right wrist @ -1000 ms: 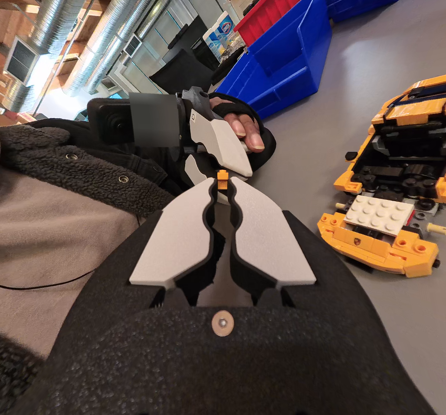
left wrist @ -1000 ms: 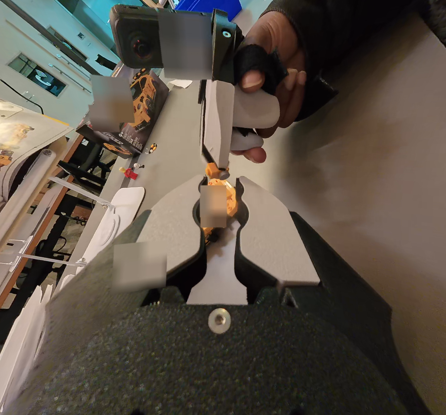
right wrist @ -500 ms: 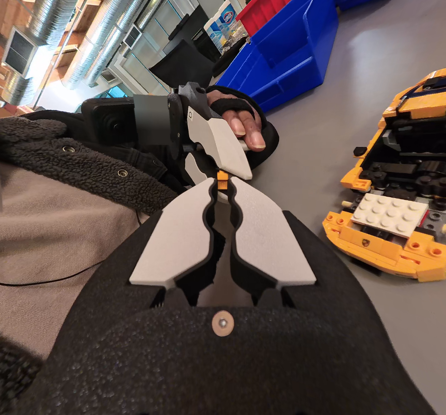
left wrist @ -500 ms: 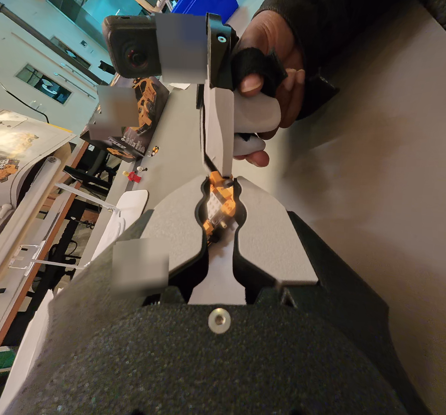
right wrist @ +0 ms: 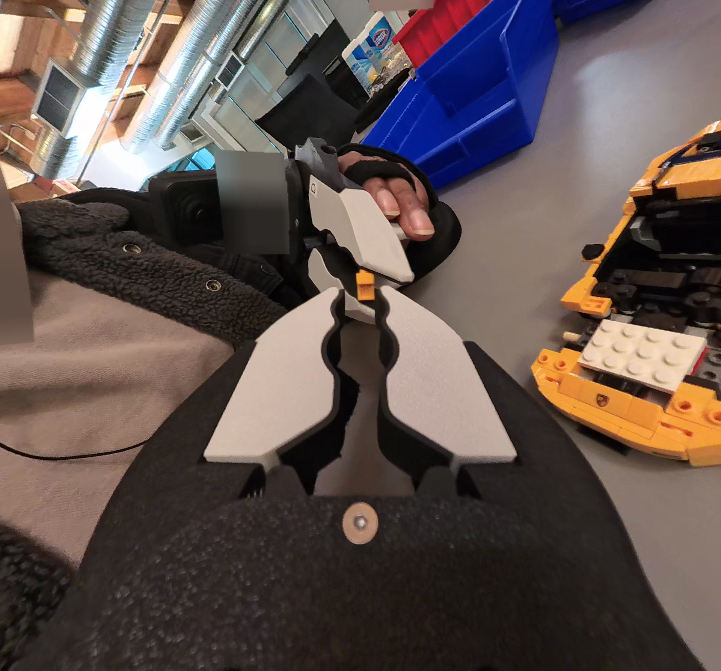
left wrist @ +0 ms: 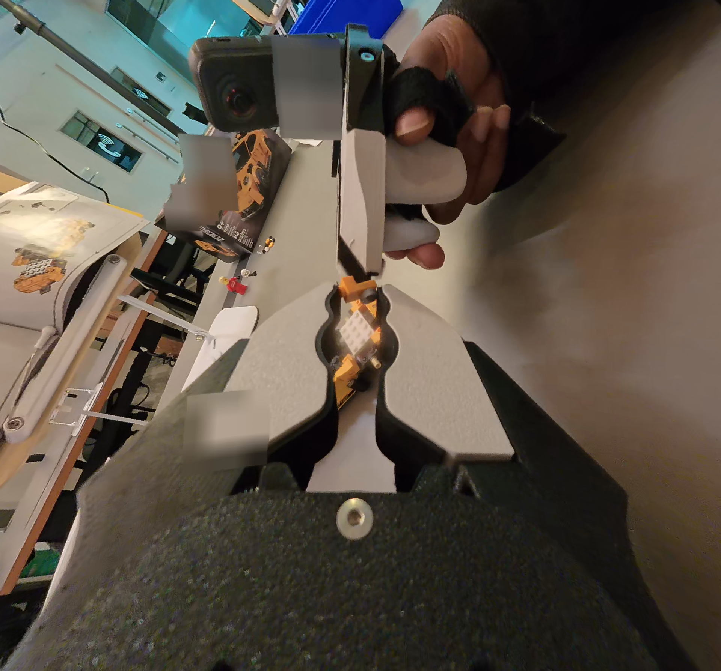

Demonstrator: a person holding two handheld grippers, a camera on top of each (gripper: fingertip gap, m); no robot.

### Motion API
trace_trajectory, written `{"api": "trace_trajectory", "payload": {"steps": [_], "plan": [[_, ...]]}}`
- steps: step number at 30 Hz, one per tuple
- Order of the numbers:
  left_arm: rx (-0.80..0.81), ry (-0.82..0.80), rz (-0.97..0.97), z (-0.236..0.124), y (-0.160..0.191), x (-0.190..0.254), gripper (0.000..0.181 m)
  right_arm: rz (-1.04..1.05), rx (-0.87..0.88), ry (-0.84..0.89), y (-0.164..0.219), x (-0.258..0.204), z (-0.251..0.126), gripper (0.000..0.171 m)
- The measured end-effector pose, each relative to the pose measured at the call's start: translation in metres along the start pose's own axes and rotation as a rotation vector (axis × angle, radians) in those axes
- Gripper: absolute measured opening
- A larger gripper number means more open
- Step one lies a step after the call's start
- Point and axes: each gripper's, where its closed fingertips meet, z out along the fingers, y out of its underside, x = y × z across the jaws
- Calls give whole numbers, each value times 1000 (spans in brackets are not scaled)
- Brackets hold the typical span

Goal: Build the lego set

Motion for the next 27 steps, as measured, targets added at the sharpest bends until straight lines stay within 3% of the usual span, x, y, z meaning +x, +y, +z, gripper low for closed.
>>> {"api": "trace_trajectory", "payload": {"steps": [14,23,27], "plan": [[14,35,-12,1,-4,5,17,-66,-52,45,6,3,1,7],[64,203,-455,-5,8,-5,18,-222,-153,210,11,21,-9,7],[-20,200,-502,-3,28,-7,15,-351,-287,344,24,37,-13,7]]}}
